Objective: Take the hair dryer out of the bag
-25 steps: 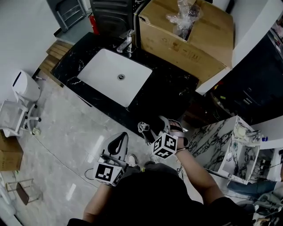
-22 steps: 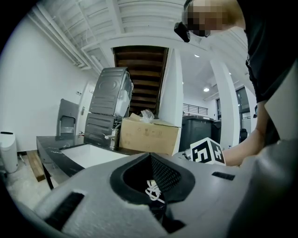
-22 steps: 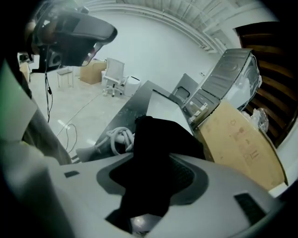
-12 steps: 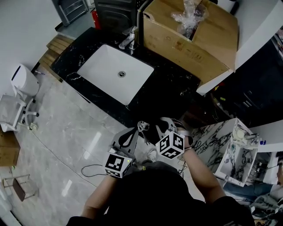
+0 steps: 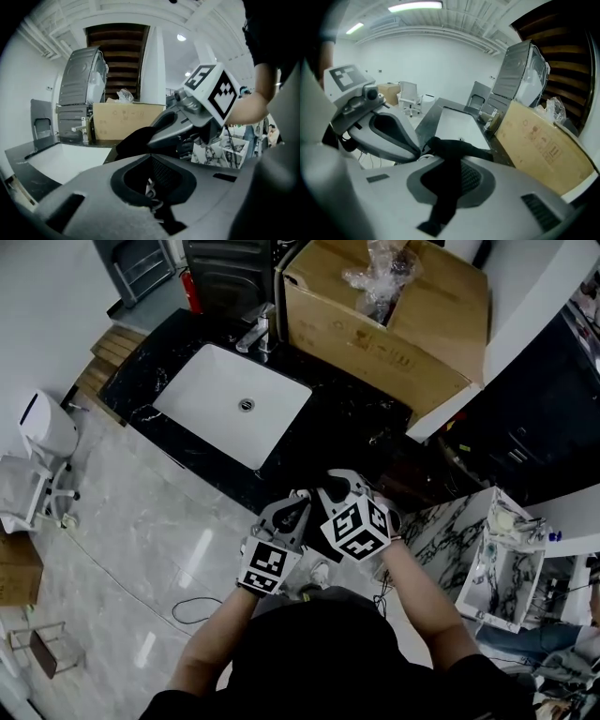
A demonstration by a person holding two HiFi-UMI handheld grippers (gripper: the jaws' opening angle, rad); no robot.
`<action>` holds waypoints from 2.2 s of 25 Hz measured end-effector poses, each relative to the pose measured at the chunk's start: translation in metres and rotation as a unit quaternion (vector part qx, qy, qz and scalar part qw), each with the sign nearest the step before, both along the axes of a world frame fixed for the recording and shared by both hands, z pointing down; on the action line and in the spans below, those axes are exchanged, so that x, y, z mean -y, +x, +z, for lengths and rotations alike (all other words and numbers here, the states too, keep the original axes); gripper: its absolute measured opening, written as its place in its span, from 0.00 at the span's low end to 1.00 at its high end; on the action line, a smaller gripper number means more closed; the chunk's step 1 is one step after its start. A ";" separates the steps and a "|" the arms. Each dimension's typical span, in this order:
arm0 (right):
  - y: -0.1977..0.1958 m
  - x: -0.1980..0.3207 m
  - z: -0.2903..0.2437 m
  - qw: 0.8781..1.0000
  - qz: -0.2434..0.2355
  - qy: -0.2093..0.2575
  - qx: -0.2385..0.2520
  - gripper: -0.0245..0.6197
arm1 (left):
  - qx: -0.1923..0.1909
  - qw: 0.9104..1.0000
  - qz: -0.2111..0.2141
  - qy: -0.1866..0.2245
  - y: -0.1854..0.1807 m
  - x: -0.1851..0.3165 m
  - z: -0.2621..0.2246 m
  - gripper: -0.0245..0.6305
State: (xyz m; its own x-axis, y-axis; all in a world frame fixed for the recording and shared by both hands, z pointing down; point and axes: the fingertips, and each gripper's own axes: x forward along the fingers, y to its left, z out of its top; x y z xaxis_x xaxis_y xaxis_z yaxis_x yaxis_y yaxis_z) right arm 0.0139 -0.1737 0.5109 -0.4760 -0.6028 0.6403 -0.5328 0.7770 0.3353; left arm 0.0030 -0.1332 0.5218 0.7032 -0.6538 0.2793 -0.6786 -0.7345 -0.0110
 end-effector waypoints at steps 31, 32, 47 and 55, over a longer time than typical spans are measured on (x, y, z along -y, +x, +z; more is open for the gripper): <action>0.015 0.019 -0.017 0.997 0.012 -0.004 0.079 0.08 | 0.121 0.964 -0.030 -0.233 0.029 0.062 0.098 0.43; 0.016 0.019 -0.016 0.997 0.012 -0.004 0.080 0.08 | 0.124 0.963 -0.028 -0.236 0.030 0.062 0.101 0.43; 0.035 0.016 -0.007 0.994 0.047 -0.010 0.102 0.08 | 0.154 0.957 -0.010 -0.247 0.041 0.075 0.113 0.40; 0.038 0.005 0.001 0.996 0.052 0.005 0.073 0.08 | 0.098 0.969 -0.020 -0.225 0.034 0.085 0.099 0.38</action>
